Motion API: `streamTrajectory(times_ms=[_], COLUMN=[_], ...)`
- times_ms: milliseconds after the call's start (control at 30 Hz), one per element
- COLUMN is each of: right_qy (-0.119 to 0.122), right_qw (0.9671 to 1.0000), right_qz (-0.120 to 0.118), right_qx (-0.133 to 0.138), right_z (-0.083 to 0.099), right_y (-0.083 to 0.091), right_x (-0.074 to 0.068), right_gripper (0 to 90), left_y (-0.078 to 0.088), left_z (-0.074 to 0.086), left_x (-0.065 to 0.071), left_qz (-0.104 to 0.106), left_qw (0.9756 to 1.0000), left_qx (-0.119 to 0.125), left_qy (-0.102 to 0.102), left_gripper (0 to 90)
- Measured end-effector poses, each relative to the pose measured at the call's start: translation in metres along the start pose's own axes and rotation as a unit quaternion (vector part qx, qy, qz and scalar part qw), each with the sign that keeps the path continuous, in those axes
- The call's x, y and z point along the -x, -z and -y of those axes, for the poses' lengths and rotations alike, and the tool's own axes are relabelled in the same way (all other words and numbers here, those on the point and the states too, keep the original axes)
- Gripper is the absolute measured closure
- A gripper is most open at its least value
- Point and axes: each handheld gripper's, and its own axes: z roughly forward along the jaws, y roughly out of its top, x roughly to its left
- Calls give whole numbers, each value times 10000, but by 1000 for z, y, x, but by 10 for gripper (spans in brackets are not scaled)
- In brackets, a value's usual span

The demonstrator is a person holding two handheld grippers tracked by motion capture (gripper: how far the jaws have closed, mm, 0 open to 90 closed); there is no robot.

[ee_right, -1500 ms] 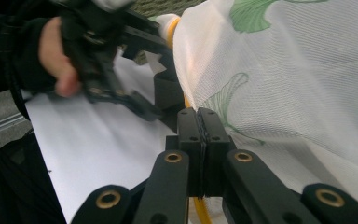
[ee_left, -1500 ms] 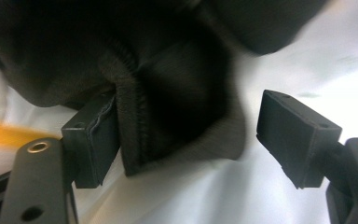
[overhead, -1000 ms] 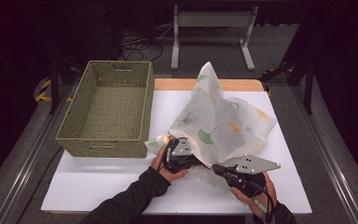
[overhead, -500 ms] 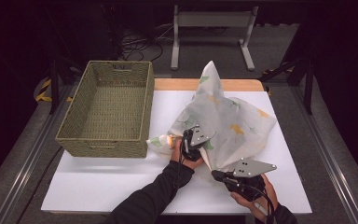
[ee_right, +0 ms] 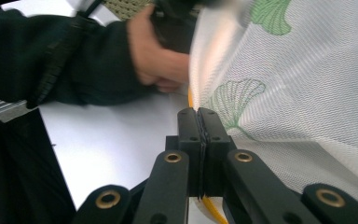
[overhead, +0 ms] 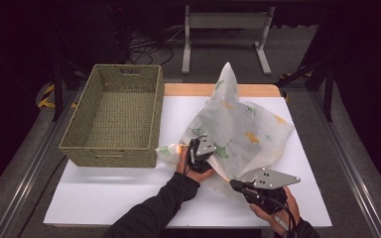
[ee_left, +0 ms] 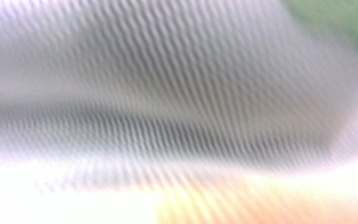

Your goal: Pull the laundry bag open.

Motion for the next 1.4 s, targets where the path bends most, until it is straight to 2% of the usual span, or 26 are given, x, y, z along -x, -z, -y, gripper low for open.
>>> streamTrajectory(times_ms=[100, 133, 167, 200, 233, 300, 367, 433, 467, 533, 567, 633, 700, 767, 800, 833, 900, 967, 1000, 1033, 1067, 1100, 1133, 1233, 1333, 1400], right_qy=[-11, -11, -32, -31, -10, -44, -69, -76, -73, -60, -46, -11, -11, -7, 0, -6, -24, -38, -54, -65, -67, -54, -54, -77, -68, -26], right_qw=[10000, 10000, 10000, 10000, 10000, 9999, 9999, 9999, 9999, 9999, 9999, 9999, 9999, 9999, 9999, 9999, 9999, 9999, 9999, 9999, 9998, 9998, 9998, 9998, 9997, 9998], right_qz=[36, 36, 31, 25, 48, 41, 64, 47, 42, 7, -7, -24, -73, -109, -111, -114, -124, -124, -128, -143, -149, -154, -154, -195, -215, -188], right_qx=[35, 35, 48, 59, 57, 87, 106, 134, 136, 139, 144, 130, 107, 64, 52, 52, 51, 53, 54, 66, 67, 62, 62, 41, -56, -101], right_z=[-1, -1, -1, -1, -1, -1, -2, -2, -3, -4, -4, -4, -4, -2, -2, -2, -2, -1, -1, -1, -1, -1, -1, -1, 1, 1], right_y=[2, 2, 3, 4, 5, 6, 7, 8, 8, 8, 7, 6, 3, 1, 0, 0, 1, 2, 2, 3, 3, 3, 3, 3, 0, 0], right_x=[0, 0, 0, 0, 1, 1, 1, 1, 0, -1, -2, -3, -4, -5, -5, -4, -3, -2, -1, -1, -1, 0, 0, -1, -2, -2], right_gripper=[896, 896, 896, 896, 896, 896, 896, 896, 896, 896, 896, 896, 896, 896, 896, 896, 896, 896, 896, 896, 896, 896, 896, 896, 896, 896], left_y=[27, 27, 34, 42, 50, 66, 79, 87, 88, 85, 82, 68, 50, 37, 31, 22, 16, 7, 2, -2, -6, -9, -9, -16, -16, -16], left_z=[4, 4, 6, 6, 8, 12, 16, 22, 24, 26, 26, 25, 25, 24, 22, 20, 18, 14, 12, 10, 9, 8, 8, 6, 6, 6], left_x=[-1, -1, -1, 0, 1, -2, -4, -5, -4, -3, -1, 6, 8, 5, 4, 4, 3, 2, 1, 0, -1, -2, -2, -6, -10, -13], left_qz=[101, 101, 289, 353, 303, 375, 287, 339, 330, 555, 597, 729, 606, 619, 567, 476, 480, 323, 262, 236, 156, -36, -36, -457, -645, -820], left_qw=[9997, 9997, 9992, 9985, 9981, 9983, 9985, 9984, 9980, 9970, 9965, 9939, 9937, 9943, 9934, 9922, 9928, 9906, 9906, 9920, 9924, 9920, 9920, 9923, 9940, 9938], left_qx=[-103, -103, -115, -175, -198, -207, -279, -284, -355, -366, -395, -561, -674, -581, -584, -654, -651, -728, -724, -704, -703, -703, -703, -676, -630, -596], left_qy=[-181, -181, -246, -382, -491, -405, -361, -353, -394, -400, -437, -603, -660, -652, -813, -945, -885, -1109, -1132, -1021, -998, -1046, -1046, -928, -626, -463], left_gripper=[457, 415, 415, 370, 328, 305, 280, 370, 377, 430, 454, 484, 543, 627, 696, 720, 754, 813, 825, 836, 843, 850, 853, 860, 864, 865])
